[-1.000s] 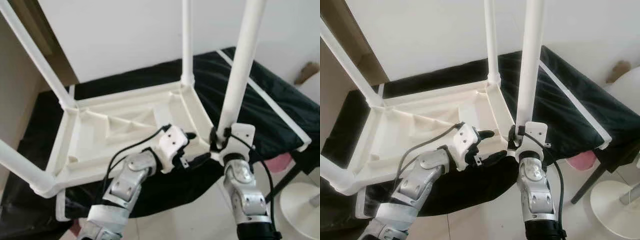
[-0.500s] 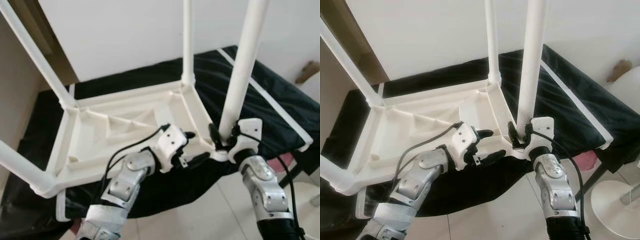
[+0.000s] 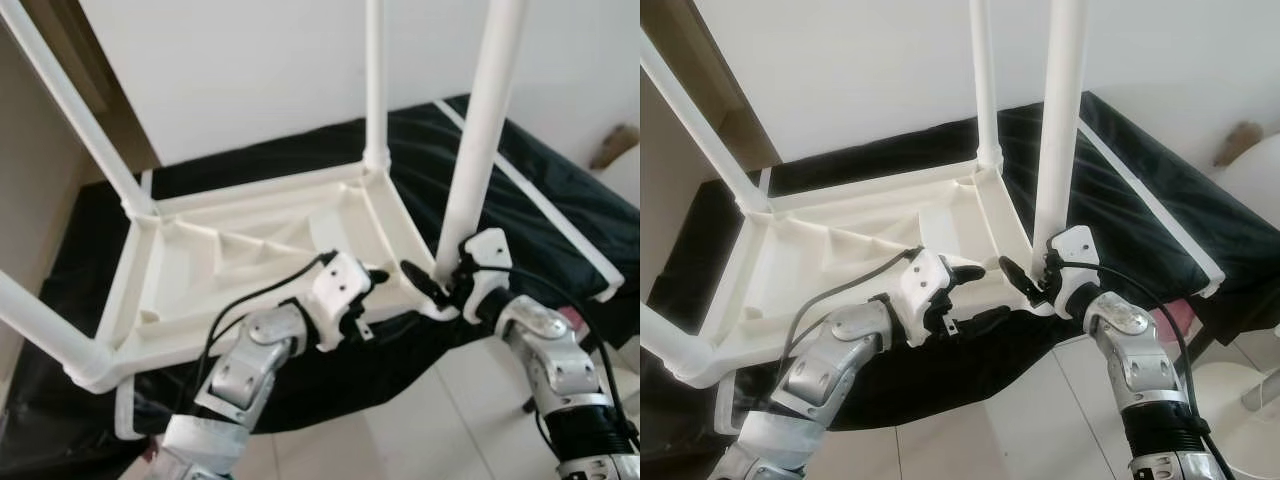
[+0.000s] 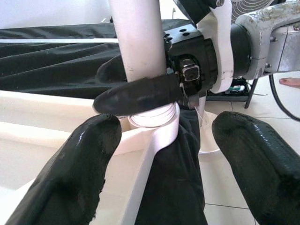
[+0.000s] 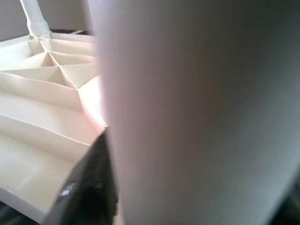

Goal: Building children table

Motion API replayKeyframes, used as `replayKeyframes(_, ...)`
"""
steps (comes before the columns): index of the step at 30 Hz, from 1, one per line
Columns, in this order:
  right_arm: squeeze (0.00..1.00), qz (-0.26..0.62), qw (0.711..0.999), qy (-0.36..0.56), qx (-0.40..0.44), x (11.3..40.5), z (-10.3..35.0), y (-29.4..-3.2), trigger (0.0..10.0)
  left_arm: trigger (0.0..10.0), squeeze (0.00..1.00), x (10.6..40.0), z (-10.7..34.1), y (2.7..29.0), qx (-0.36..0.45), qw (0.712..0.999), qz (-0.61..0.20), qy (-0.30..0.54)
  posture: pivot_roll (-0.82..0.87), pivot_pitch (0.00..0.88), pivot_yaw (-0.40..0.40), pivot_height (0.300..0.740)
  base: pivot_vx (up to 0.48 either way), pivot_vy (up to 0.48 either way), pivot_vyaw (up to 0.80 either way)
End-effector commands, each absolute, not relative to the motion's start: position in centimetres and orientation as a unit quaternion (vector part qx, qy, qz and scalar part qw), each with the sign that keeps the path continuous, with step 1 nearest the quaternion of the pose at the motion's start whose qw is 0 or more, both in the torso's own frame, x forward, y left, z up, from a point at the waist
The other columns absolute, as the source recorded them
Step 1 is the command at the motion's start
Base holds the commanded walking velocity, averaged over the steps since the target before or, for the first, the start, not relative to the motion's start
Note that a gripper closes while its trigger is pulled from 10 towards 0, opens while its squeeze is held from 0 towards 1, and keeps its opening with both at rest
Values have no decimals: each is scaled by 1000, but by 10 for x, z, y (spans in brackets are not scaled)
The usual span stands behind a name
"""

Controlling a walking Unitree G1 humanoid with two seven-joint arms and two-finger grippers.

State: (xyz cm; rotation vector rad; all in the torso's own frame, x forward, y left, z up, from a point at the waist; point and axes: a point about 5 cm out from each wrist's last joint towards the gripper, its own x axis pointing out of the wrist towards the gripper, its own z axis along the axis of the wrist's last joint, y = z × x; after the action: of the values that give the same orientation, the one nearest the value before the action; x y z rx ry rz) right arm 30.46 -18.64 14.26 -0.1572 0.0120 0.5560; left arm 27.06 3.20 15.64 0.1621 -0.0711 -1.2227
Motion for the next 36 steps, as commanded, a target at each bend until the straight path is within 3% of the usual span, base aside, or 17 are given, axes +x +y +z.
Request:
replayKeyframes(1, 0, 296, 952, 17, -78, 302, 136, -180, 0, 10000, 0, 266, 154, 33, 78, 792, -605, -25, -104, 0, 112, 740, 0, 0, 0)
replayKeyframes(10, 0, 302, 950, 33, -75, 297, 129, -186, 0, 10000, 0, 265, 155, 33, 78, 792, -604, -22, -112, 0, 113, 740, 0, 0, 0)
replayKeyframes(11, 0, 296, 952, 36, -70, 295, 127, -185, 10000, 10000, 0, 266, 155, 32, 80, 792, -605, -22, -121, 0, 113, 740, 0, 0, 0)
replayKeyframes(21, 0, 198, 976, 62, -67, 295, 114, -177, 10000, 10000, 0, 265, 155, 32, 79, 790, -608, -19, -135, 0, 119, 740, 0, 0, 0)
replayKeyframes(24, 0, 104, 991, 80, -30, 296, 109, -167, 10000, 10000, 0, 265, 155, 31, 80, 789, -609, -17, -135, 0, 122, 740, 0, 0, 0)
replayKeyframes(30, 0, 38, 996, 86, -8, 296, 108, -165, 10000, 10000, 0, 266, 155, 31, 80, 788, -610, -17, -135, 0, 122, 740, 0, 0, 0)
replayKeyframes(33, 0, -154, 985, 72, 29, 291, 107, -164, 10000, 10000, 0, 266, 156, 31, 81, 787, -611, -17, -131, 0, 119, 740, 0, 0, 0)
replayKeyframes(36, 0, -167, 982, 74, 54, 291, 107, -152, 10000, 10000, 0, 266, 156, 31, 82, 787, -611, -17, -123, 0, 116, 740, 0, 0, 0)
